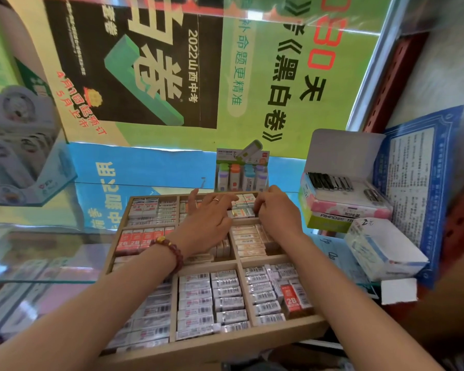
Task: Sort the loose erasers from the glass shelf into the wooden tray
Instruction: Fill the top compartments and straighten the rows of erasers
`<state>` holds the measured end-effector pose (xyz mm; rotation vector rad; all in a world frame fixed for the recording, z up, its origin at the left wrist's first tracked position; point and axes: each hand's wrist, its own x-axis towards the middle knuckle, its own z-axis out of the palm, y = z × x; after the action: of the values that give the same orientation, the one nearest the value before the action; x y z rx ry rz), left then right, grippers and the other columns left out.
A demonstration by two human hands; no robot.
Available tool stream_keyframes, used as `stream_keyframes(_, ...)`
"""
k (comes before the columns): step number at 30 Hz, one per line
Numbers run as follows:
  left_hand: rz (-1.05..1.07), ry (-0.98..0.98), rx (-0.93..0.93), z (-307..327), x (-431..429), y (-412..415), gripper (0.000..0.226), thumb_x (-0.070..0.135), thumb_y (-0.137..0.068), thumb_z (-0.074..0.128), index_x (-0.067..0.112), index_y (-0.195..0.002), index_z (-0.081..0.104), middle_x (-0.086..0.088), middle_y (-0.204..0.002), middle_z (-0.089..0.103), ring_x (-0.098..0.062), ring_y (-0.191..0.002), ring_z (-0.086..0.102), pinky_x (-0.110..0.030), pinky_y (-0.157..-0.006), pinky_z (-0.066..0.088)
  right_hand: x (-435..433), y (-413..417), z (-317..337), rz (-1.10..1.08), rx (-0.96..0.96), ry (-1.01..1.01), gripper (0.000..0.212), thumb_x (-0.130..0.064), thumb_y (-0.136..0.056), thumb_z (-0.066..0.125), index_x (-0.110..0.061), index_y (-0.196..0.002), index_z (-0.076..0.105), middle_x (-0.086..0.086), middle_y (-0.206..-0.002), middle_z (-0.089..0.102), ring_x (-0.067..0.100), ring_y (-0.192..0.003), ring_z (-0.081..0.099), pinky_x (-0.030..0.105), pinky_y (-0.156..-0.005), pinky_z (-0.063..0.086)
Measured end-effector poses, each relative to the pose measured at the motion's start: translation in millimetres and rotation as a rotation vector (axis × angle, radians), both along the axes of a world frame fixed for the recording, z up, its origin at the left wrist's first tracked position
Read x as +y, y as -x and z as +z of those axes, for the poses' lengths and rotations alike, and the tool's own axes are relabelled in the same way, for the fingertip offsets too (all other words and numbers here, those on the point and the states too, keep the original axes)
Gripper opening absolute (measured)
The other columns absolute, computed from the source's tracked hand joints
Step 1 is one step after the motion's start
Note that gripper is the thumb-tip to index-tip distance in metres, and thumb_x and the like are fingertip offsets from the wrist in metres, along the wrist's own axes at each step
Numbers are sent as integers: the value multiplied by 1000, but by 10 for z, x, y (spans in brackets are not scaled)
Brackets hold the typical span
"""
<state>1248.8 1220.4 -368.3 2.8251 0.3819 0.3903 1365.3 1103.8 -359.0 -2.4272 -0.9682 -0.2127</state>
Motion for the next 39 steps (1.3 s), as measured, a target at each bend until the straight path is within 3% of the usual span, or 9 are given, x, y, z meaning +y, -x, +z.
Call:
stream_keyframes(7,65,-115,-57,-8,16,32,50,28,-87,22,30,-136,31,17,-118,55,-5,-134,28,-42,-109,-17,-13,-5,-19,73,17,32,20,-6,-91,52,-15,-95,70,1,-112,50,15,-88,44,26,-70,34)
stream_keyframes(16,90,-298,4,-25,2,29,62,32,-81,15,27,-143,22,11,-134,51,-8,-139,25,-46,-106,-19,11,-6,-39,73,-59,-34,19,-6,-90,47,-14,-95,64,1,-108,55,20,-97,52,27,-67,35)
stream_keyframes(21,11,-235,-28,-32,-3,31,60,33,-82,15,27,-140,26,10,-140,44,-4,-137,26,-44,-111,-15,15,-36,-38,184,-76,31,35,-10,-94,42,-20,-113,69,-2,-122,62,19,-111,46,34,-91,40)
stream_keyframes(28,-87,-249,-15,-20,-19,46,62,31,-82,11,32,-140,31,9,-142,44,-8,-134,33,-45,-113,-11,30,-68,-29,229,-94,212,46,-9,-95,36,-31,-130,57,-2,-125,57,21,-119,42,37,-103,26)
stream_keyframes(31,-126,-283,17,6,-37,66,62,30,-83,14,32,-139,39,13,-145,40,-4,-135,30,-41,-112,-13,12,-95,-55,197,-51,101,46,-5,-92,39,-27,-125,62,1,-126,58,22,-120,44,38,-105,29)
stream_keyframes(33,-129,-267,29,15,-40,69,62,31,-83,13,32,-139,40,14,-144,42,-1,-134,31,-38,-111,-14,-14,-110,-61,67,-42,-118,40,-2,-88,43,-23,-109,71,6,-114,63,25,-108,52,36,-93,40)
stream_keyframes(35,-125,-243,36,21,-41,69,62,31,-82,13,33,-138,41,15,-143,43,-1,-133,32,-37,-111,-13,-46,-105,-46,-59,-72,-225,35,0,-83,46,-20,-85,74,8,-94,63,28,-93,55,32,-76,40)
stream_keyframes(37,-116,-243,42,27,-45,69,62,31,-82,14,33,-138,42,15,-143,43,-1,-133,33,-37,-111,-13,-58,-76,-34,-82,-57,-172,35,0,-82,45,-20,-78,73,9,-91,58,29,-91,53,30,-73,37)
stream_keyframes(39,-109,-239,46,29,-51,71,62,31,-82,14,33,-137,43,15,-142,44,-1,-132,34,-37,-111,-13,-57,-46,-31,-54,-7,-41,37,-4,-87,44,-24,-90,75,9,-101,55,29,-100,50,31,-81,38)
